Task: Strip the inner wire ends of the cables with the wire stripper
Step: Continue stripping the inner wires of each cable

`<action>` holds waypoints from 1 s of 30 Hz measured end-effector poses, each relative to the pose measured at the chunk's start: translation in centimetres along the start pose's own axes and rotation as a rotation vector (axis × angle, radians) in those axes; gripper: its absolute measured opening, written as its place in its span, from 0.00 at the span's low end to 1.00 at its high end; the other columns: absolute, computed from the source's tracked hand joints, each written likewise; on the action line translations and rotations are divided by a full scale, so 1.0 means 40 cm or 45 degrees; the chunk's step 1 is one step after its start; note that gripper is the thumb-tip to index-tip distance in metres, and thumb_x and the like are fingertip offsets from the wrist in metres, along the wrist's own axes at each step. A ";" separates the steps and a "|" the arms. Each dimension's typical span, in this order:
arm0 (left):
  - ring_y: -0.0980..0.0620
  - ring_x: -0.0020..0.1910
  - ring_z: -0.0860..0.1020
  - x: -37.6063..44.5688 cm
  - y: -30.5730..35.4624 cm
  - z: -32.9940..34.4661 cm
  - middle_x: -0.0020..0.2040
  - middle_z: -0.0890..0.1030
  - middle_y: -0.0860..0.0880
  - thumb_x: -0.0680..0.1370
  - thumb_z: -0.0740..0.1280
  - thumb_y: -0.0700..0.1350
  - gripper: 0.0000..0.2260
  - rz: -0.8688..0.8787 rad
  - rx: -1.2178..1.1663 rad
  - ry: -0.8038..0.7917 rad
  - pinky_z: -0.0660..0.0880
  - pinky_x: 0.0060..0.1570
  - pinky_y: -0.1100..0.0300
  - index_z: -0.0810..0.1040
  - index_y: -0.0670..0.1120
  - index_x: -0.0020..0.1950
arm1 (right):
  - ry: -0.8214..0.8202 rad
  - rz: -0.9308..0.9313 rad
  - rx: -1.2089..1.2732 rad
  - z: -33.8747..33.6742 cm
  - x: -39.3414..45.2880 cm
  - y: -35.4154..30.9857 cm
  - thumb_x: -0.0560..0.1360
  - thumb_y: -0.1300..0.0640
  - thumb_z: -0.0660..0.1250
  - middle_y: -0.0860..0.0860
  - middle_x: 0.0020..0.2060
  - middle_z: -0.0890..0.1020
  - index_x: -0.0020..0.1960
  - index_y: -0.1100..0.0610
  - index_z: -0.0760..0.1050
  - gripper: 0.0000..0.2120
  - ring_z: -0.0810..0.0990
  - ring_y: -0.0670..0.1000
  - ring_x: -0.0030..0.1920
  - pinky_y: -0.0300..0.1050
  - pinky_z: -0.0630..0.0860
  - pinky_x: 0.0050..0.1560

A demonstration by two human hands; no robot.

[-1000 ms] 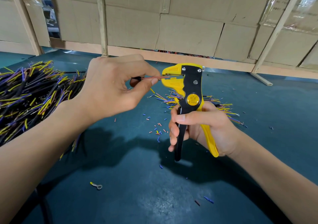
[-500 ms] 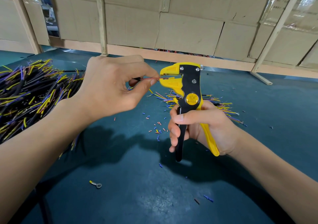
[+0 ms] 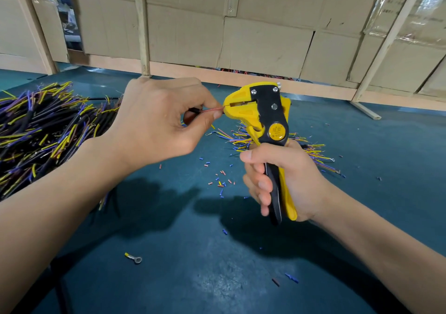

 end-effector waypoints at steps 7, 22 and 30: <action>0.49 0.33 0.77 0.001 0.001 -0.010 0.36 0.73 0.59 0.78 0.70 0.44 0.05 -0.012 0.125 0.018 0.72 0.30 0.49 0.86 0.49 0.48 | -0.196 0.115 0.165 0.003 0.002 0.008 0.74 0.57 0.65 0.61 0.33 0.77 0.42 0.63 0.76 0.08 0.79 0.61 0.33 0.59 0.80 0.38; 0.50 0.42 0.82 -0.002 0.009 0.039 0.42 0.79 0.54 0.84 0.58 0.54 0.13 -0.035 0.266 -0.163 0.72 0.29 0.55 0.82 0.58 0.57 | 0.580 -0.305 0.317 -0.134 0.017 -0.039 0.74 0.62 0.72 0.60 0.35 0.81 0.40 0.62 0.79 0.06 0.82 0.61 0.35 0.60 0.84 0.41; 0.42 0.41 0.75 0.012 0.063 0.123 0.43 0.79 0.47 0.81 0.66 0.43 0.12 0.114 0.124 -0.310 0.71 0.40 0.47 0.82 0.47 0.64 | 1.132 -0.567 -0.420 -0.148 -0.028 -0.053 0.72 0.56 0.70 0.49 0.34 0.84 0.39 0.54 0.80 0.04 0.83 0.52 0.39 0.49 0.81 0.48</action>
Point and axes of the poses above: each hand's wrist, its own x-axis towards the middle knuckle, its own z-axis out of the palm, y = z × x, the point moved 5 cm from there along x, towards the middle knuckle
